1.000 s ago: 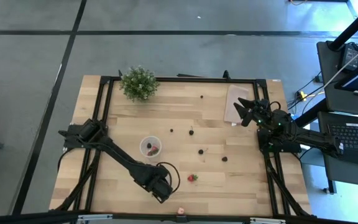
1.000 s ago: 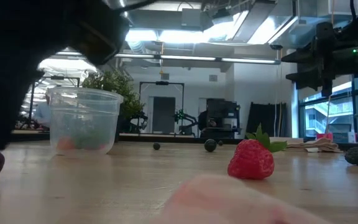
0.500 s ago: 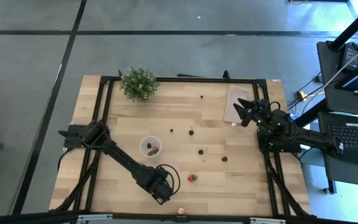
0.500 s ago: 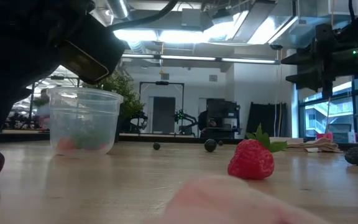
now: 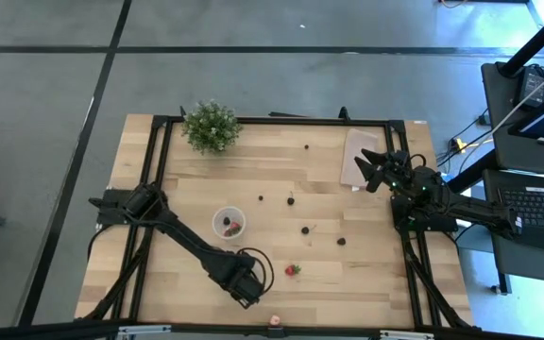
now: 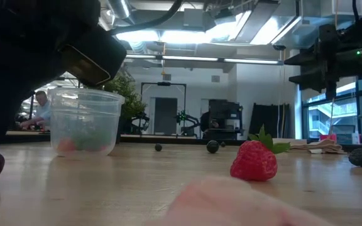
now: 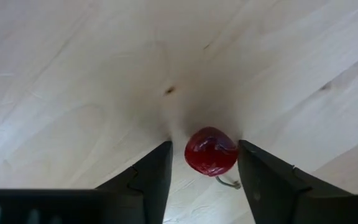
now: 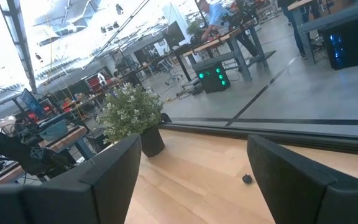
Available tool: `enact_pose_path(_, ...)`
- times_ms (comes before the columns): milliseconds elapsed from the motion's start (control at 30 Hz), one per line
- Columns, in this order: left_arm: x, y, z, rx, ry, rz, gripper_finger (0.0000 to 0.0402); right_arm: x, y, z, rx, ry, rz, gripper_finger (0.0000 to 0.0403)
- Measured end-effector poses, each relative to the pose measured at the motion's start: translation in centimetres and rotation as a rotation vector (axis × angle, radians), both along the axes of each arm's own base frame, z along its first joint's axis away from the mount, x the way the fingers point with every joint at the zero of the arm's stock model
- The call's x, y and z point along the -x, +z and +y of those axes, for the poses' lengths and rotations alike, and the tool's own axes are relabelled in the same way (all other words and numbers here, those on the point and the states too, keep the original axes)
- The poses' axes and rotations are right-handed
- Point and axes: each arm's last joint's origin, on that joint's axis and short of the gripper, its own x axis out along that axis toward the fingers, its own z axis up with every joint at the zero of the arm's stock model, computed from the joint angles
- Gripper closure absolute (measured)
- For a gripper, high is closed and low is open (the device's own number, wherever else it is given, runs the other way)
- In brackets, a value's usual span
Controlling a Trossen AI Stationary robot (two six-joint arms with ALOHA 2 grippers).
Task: Pick and placing Produce into tupperware
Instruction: Put the red cherry into the container
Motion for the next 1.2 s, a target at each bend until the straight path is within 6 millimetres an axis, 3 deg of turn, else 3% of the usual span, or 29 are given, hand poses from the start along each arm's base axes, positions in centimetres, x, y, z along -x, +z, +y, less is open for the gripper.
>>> enact_pose_path(333,0.0,-0.1,0.3,-0.006,0.004,0.009,0.0297,0.0,0.0,0.0,0.0,0.0,0.0,0.0108)
enact_pose_path(767,-0.1,0.7,0.5,-0.029,-0.082,-0.045,0.0309,0.0,0.0,0.0,0.0,0.0,0.0,0.0108)
enact_pose_path(967,0.0,4.5,1.7,-0.071,-0.116,-0.181,0.0316,0.0,0.0,0.0,0.0,0.0,0.0,0.0108)
enact_pose_path(1200,1.3,10.5,4.3,-0.154,-0.082,-0.351,0.0318,0.0,0.0,0.0,-0.019,0.004,-0.01,0.0108)
